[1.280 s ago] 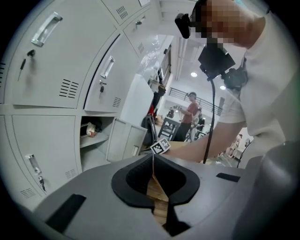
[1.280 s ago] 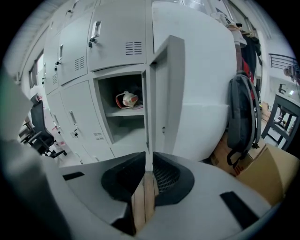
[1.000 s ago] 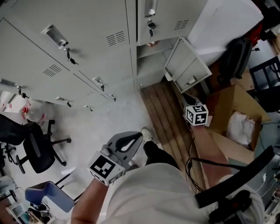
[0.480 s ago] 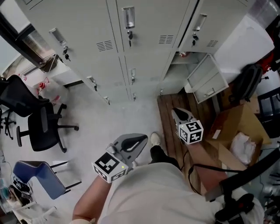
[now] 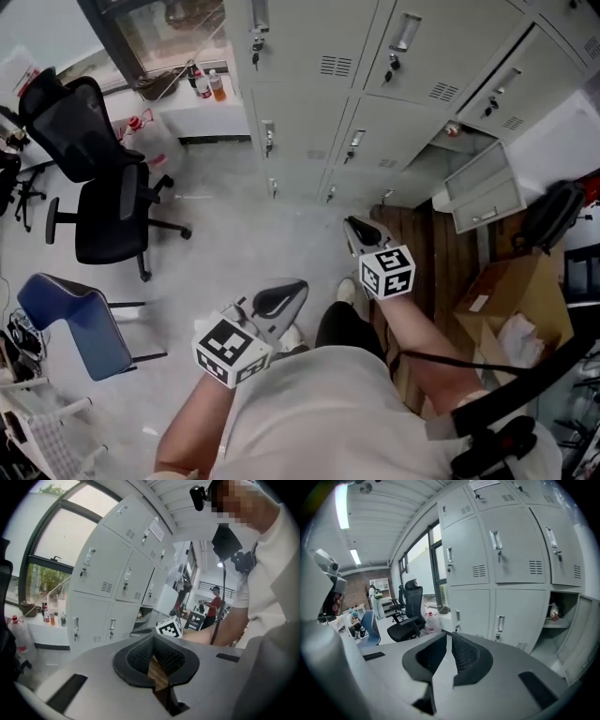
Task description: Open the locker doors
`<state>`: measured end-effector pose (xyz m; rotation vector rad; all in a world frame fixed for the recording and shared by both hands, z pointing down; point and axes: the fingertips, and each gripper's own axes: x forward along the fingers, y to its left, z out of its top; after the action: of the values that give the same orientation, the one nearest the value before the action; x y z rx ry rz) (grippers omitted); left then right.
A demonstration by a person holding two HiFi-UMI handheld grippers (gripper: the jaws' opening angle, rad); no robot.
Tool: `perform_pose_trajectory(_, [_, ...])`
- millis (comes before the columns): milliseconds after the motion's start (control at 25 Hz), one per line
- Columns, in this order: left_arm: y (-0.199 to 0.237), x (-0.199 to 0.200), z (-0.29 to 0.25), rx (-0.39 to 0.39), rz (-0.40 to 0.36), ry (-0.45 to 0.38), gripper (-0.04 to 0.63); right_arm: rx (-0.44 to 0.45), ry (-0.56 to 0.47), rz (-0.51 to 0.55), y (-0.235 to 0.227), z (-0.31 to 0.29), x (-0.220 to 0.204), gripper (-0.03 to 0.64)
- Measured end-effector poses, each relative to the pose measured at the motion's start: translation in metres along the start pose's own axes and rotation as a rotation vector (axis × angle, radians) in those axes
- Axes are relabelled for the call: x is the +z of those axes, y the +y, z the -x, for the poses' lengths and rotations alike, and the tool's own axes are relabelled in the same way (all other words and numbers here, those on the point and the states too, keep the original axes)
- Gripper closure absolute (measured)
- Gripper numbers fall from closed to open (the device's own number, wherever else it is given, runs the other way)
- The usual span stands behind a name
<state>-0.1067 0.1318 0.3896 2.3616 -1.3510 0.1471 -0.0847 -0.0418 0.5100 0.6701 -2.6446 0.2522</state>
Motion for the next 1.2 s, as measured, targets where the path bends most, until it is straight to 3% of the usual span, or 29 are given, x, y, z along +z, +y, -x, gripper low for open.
perform_pose_trajectory(160, [0.019, -0.011, 0.034, 0.05, 0.037, -0.014, 0.584, 0.091, 0.014, 0.043, 0.051, -0.046, 0.013, 0.577])
perform_pose_trajectory(400, [0.06, -0.009, 0.053, 0.105, 0.083, -0.058, 0.584, 0.131, 0.028, 0.084, 0.069, -0.122, 0.034, 0.577])
perform_pose_trajectory(880, [0.164, 0.02, 0.029, 0.109, 0.124, -0.007, 0.584, 0.098, 0.069, 0.059, 0.027, -0.287, 0.06, 0.577])
perform_pose_trajectory(1200, [0.205, 0.021, 0.012, 0.109, 0.152, 0.02, 0.584, 0.085, 0.105, 0.031, 0.01, -0.359, 0.053, 0.574])
